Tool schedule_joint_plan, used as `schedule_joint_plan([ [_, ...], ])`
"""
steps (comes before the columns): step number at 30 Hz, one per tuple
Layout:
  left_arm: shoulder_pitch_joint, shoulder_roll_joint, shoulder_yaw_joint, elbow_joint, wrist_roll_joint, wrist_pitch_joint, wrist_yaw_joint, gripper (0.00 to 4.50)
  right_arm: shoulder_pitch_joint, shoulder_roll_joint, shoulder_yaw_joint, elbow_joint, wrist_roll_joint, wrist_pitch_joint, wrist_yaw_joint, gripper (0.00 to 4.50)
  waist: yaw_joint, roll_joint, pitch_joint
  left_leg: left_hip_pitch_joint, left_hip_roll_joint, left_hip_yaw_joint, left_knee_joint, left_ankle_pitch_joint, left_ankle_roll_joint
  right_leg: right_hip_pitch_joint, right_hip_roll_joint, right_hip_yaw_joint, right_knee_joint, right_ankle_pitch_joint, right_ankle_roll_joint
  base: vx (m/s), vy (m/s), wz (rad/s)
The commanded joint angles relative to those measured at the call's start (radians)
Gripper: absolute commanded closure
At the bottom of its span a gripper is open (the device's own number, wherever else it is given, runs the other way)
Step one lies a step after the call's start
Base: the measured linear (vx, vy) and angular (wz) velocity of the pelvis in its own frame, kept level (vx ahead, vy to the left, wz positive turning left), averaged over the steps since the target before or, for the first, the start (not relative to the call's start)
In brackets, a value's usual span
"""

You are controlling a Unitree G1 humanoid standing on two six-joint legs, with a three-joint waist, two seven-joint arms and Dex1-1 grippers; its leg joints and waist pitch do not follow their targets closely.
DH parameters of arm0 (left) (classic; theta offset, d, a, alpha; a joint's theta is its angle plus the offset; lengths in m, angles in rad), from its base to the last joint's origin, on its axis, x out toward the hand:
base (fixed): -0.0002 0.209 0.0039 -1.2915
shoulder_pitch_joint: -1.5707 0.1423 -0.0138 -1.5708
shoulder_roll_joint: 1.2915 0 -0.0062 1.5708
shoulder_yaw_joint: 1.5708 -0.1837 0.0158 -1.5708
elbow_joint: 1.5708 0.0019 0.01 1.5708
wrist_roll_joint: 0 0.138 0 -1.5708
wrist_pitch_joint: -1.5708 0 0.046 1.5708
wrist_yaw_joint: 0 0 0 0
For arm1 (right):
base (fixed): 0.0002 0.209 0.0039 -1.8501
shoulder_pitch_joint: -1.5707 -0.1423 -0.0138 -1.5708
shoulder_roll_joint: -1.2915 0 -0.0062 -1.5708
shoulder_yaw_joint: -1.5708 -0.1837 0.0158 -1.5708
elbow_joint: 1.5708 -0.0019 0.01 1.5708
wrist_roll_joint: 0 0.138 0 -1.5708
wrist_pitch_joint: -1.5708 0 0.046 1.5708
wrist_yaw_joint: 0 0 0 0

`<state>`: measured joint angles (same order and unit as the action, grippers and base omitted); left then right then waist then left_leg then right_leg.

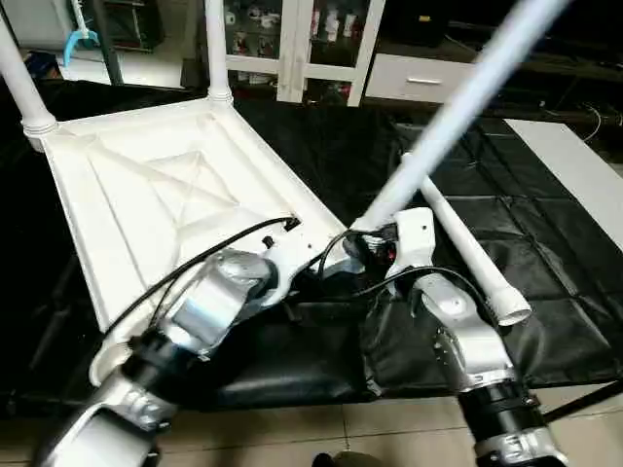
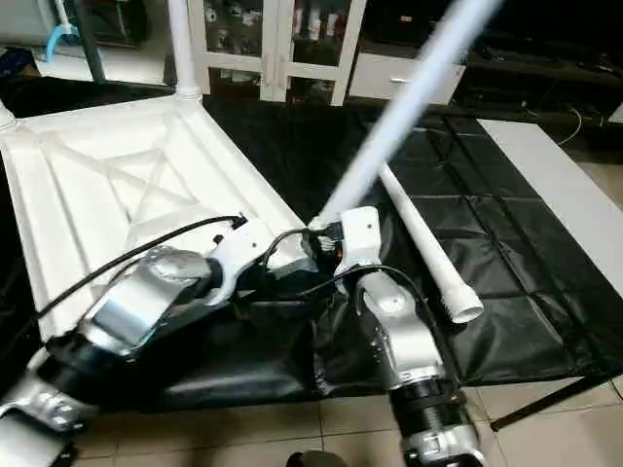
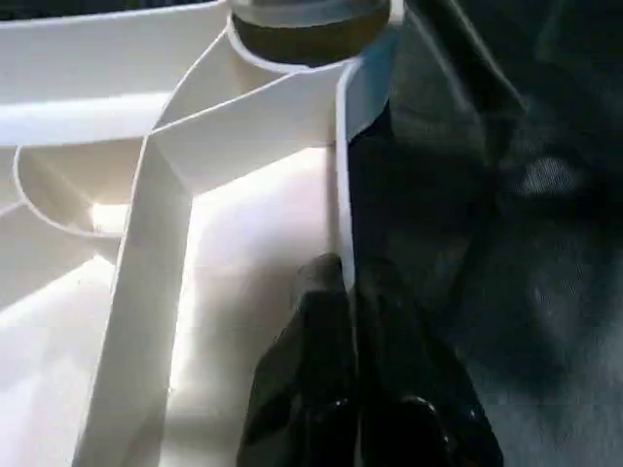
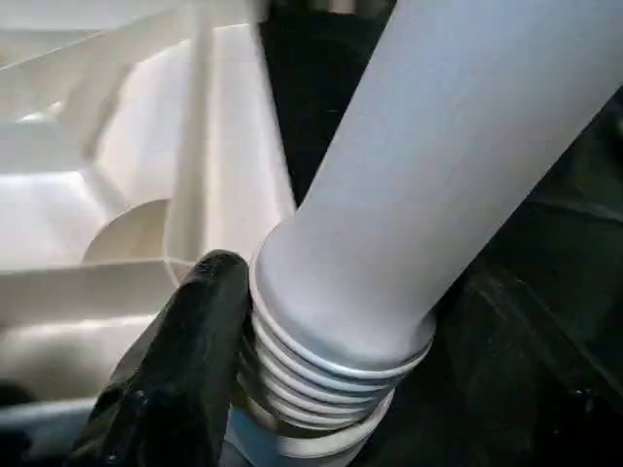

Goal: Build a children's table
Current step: Insert table leg to table base

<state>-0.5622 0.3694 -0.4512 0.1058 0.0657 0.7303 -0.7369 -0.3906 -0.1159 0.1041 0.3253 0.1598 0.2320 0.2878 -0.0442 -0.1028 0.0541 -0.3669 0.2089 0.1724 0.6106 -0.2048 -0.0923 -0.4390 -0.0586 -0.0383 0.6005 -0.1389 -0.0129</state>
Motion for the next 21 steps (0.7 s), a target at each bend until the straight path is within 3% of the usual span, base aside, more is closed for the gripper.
schedule_joint_plan([
  [1, 0.0, 0.018, -0.028, -0.042, 0.002, -0.044, -0.054, 4.5, 0.008, -0.036, -0.035, 0.001, -0.002, 0.011, 0.01, 1.81, 0.011, 0.017, -0.072, 0.005, 0.011, 0.007, -0.065, -0.122, 0.039, 0.067, -0.048, 0.034, -0.05, -0.173, -0.193, 0.0, 0.0, 0.0],
  [8, 0.006, 0.035, -0.03, -0.026, -0.005, -0.142, -0.083, 4.5, 0.03, -0.049, -0.049, -0.006, 0.004, -0.026, 0.024, 1.82, 0.023, 0.017, -0.073, 0.005, 0.011, 0.007, -0.066, -0.131, 0.017, 0.066, -0.048, 0.035, -0.05, -0.189, -0.177, 0.0, 0.0, 0.0],
  [11, 0.011, 0.064, -0.033, 0.004, 0.003, -0.314, -0.107, 4.5, -0.001, -0.029, -0.098, -0.016, 0.039, -0.09, 0.016, 1.82, 0.028, 0.021, -0.074, 0.006, 0.01, 0.006, -0.067, -0.136, 0.016, 0.065, -0.048, 0.035, -0.05, -0.181, -0.175, 0.0, 0.0, 0.0],
  [17, -0.001, 0.077, 0.018, 0.079, -0.002, -0.508, -0.09, 4.5, -0.059, -0.028, -0.145, -0.014, 0.07, -0.152, 0.026, 1.83, 0.041, 0.023, -0.072, 0.011, 0.01, 0.009, -0.067, -0.14, 0.006, 0.061, -0.046, 0.036, -0.047, -0.194, -0.168, 0.0, 0.0, 0.0],
  [19, -0.004, 0.074, 0.032, 0.09, -0.013, -0.525, -0.095, 4.05, -0.066, -0.031, -0.149, -0.012, 0.073, -0.157, 0.028, 1.83, 0.044, 0.022, -0.071, 0.011, 0.011, 0.009, -0.068, -0.151, -0.001, 0.06, -0.046, 0.036, -0.047, -0.21, -0.161, 0.0, 0.0, 0.0],
  [21, -0.006, 0.08, 0.082, 0.083, -0.073, -0.523, -0.142, 3.94, -0.081, -0.044, -0.146, -0.005, 0.08, -0.165, 0.044, 1.83, 0.049, 0.022, -0.076, 0.008, 0.009, 0.008, -0.066, -0.139, -0.006, 0.066, -0.05, 0.037, -0.045, -0.205, -0.161, 0.0, 0.0, 0.0],
])
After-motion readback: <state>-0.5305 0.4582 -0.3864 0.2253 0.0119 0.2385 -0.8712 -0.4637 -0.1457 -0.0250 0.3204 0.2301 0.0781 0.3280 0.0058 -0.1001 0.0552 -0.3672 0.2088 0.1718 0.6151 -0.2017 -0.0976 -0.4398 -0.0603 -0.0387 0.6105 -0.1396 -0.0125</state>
